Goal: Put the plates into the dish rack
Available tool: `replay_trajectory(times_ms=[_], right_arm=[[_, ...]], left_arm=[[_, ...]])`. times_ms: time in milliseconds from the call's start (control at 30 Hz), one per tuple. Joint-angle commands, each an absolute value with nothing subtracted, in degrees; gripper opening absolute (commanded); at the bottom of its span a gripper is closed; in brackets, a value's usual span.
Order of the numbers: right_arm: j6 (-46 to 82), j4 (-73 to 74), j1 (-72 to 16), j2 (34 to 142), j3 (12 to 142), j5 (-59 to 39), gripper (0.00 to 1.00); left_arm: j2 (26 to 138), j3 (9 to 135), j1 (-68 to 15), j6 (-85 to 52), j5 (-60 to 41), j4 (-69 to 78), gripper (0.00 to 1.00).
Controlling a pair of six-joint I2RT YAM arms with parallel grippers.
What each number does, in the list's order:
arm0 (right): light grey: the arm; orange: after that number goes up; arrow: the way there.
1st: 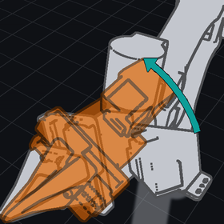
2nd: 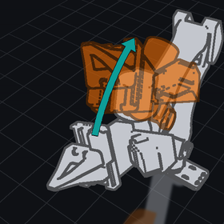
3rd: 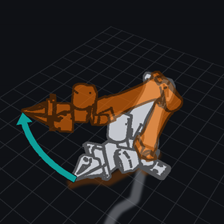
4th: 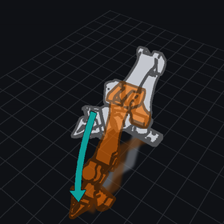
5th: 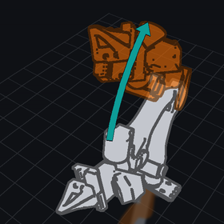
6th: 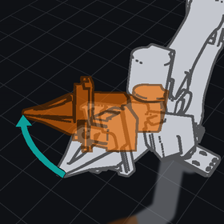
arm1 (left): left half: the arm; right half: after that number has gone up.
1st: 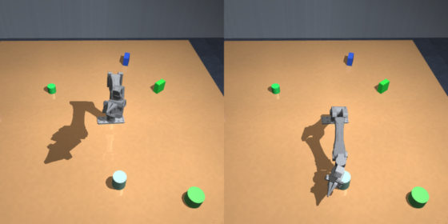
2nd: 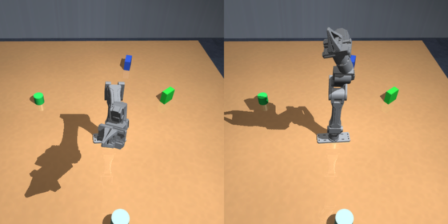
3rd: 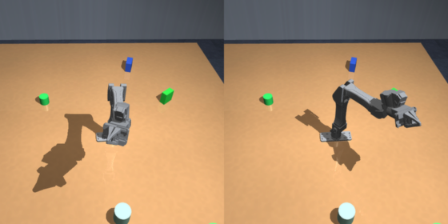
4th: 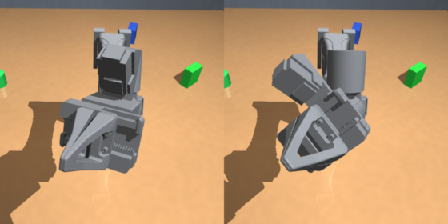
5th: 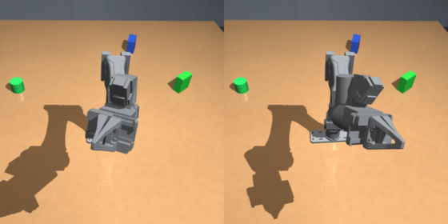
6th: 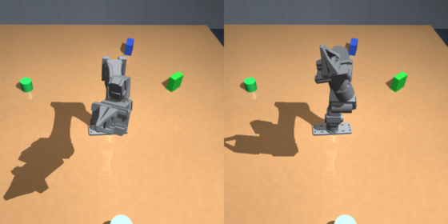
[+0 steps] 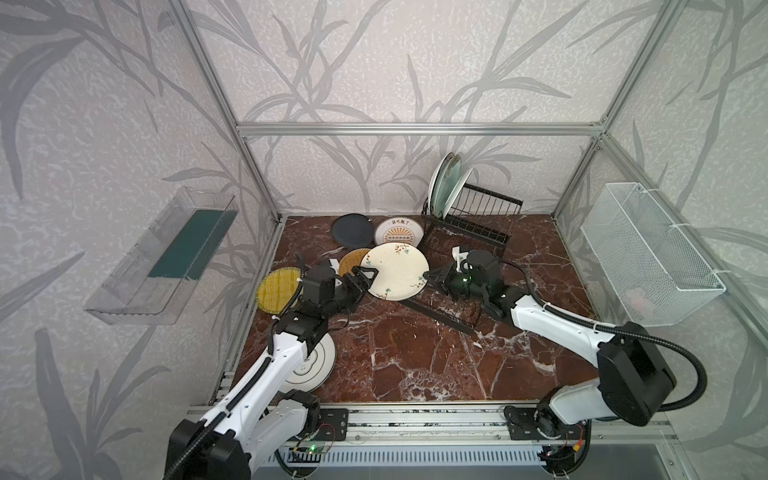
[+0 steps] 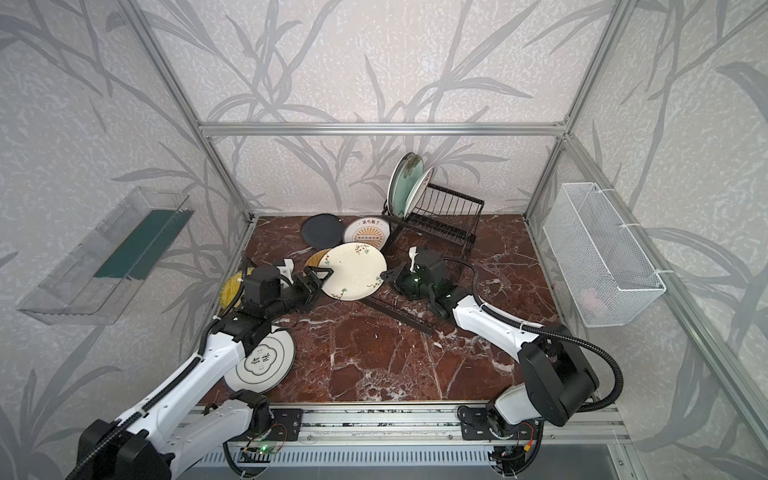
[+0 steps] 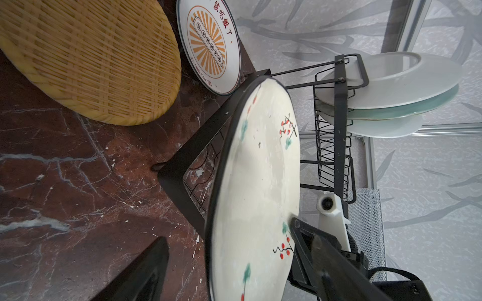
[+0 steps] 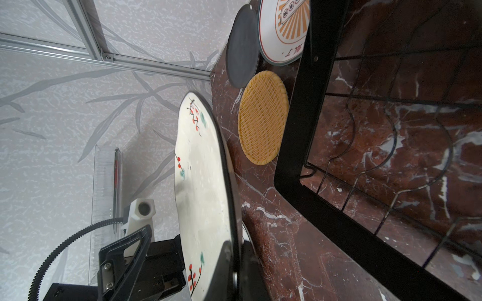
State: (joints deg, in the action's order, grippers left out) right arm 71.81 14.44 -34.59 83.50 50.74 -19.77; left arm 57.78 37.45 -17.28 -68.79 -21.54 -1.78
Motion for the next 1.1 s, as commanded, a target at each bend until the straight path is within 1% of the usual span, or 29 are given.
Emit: replay_trajectory(times_ms=[0,100,200,500,600,633,767,867,900,1000,1067], right_arm=[[72.9,20.3,-34.5,79.4,54.2,-20.8,0.0],[72.9,20.4,-34.4,79.1,54.2,-20.7,0.0],[73.1,20.2,-34.4,79.0,54.3,-20.7,0.0],[73.6,20.0,-34.5,78.1,54.0,-21.0,0.0],[73.9,20.1,-34.5,77.8,53.6,-21.2,0.0],[73.8,20.1,-34.5,77.7,53.5,-21.2,0.0],[72.8,18.8,-34.5,77.0,53.9,-21.4,0.0],[72.7,18.5,-34.5,76.4,54.3,-21.9,0.16],[72.7,18.4,-34.5,76.1,54.5,-22.1,0.27],[71.5,15.6,-34.6,74.6,56.1,-22.4,0.55],[70.4,12.4,-34.6,73.1,57.5,-22.2,0.76]], left_arm=[[59.4,37.3,-19.2,-72.3,-19.5,4.3,0.8],[60.3,37.0,-20.3,-73.8,-18.1,5.8,0.72],[61.0,36.4,-21.3,-75.2,-16.4,7.4,0.58],[63.9,35.1,-22.8,-78.0,-14.0,14.6,0.36],[64.7,34.6,-23.1,-78.8,-13.6,17.1,0.24],[64.9,34.5,-23.3,-79.1,-13.6,18.1,0.18],[64.5,34.7,-23.6,-79.0,-13.2,19.9,0.0],[63.0,36.7,-23.6,-76.4,-12.3,17.6,0.0],[62.4,37.6,-23.6,-75.1,-12.0,16.2,0.0],[60.1,40.9,-23.6,-69.9,-10.1,9.8,0.0],[58.4,42.2,-23.6,-66.8,-7.4,6.9,0.0]])
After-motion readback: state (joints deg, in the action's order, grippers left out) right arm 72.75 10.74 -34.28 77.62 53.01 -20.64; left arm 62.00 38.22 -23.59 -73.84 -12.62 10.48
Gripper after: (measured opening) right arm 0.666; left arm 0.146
